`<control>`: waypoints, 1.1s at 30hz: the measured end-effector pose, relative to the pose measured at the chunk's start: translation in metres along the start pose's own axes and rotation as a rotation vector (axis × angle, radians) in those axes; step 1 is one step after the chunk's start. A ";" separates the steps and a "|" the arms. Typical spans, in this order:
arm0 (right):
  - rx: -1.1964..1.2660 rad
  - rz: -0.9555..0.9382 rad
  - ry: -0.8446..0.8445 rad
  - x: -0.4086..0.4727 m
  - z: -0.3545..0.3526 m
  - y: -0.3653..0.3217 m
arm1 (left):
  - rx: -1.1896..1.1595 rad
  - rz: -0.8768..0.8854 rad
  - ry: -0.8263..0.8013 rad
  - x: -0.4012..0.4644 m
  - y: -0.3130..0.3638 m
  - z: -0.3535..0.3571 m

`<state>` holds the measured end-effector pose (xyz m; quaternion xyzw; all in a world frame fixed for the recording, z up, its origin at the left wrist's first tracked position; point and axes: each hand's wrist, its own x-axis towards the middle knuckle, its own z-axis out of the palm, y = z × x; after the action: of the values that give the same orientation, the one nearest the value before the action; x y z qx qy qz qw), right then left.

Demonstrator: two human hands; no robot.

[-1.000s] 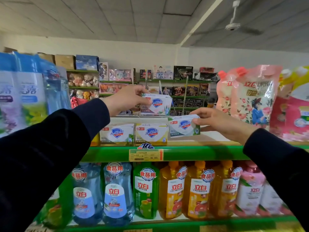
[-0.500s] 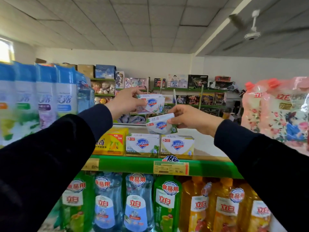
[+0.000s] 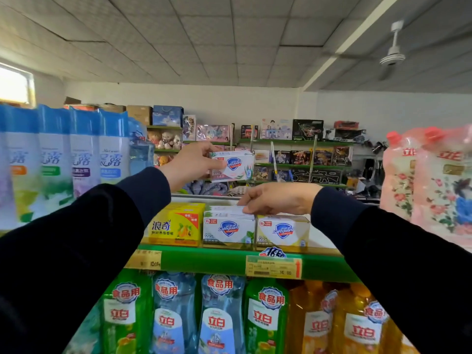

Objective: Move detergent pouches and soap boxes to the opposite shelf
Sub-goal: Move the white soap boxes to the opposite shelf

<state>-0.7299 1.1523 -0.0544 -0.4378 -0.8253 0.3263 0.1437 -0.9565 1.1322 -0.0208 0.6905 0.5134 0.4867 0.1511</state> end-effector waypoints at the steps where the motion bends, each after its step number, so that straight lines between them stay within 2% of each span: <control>1: -0.025 0.006 -0.024 -0.002 0.000 0.000 | -0.006 -0.004 -0.007 0.001 0.000 0.002; 6: -0.012 0.047 -0.014 -0.017 -0.015 0.004 | -0.028 -0.010 -0.046 0.003 0.003 0.012; 11: 0.081 0.049 0.220 -0.039 -0.048 0.024 | -0.034 0.012 -0.106 0.001 0.014 0.029; 15: 0.325 -0.126 0.410 -0.052 -0.061 0.040 | -0.095 0.023 -0.192 -0.004 0.032 0.054; 18: 0.273 -0.189 0.472 -0.069 -0.067 0.057 | -0.105 0.091 -0.251 -0.008 0.047 0.082; 22: 0.258 -0.151 0.571 -0.102 -0.074 0.086 | -0.081 0.154 -0.315 -0.015 0.063 0.122; 29: 0.219 0.005 0.514 -0.147 -0.072 0.138 | 0.195 0.243 -0.574 -0.019 0.077 0.164; 33: 0.239 0.056 0.453 -0.153 -0.058 0.147 | 0.347 0.250 -0.649 -0.022 0.078 0.168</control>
<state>-0.5194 1.1105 -0.1017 -0.5023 -0.7153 0.3187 0.3666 -0.7736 1.1290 -0.0573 0.8810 0.4255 0.1637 0.1263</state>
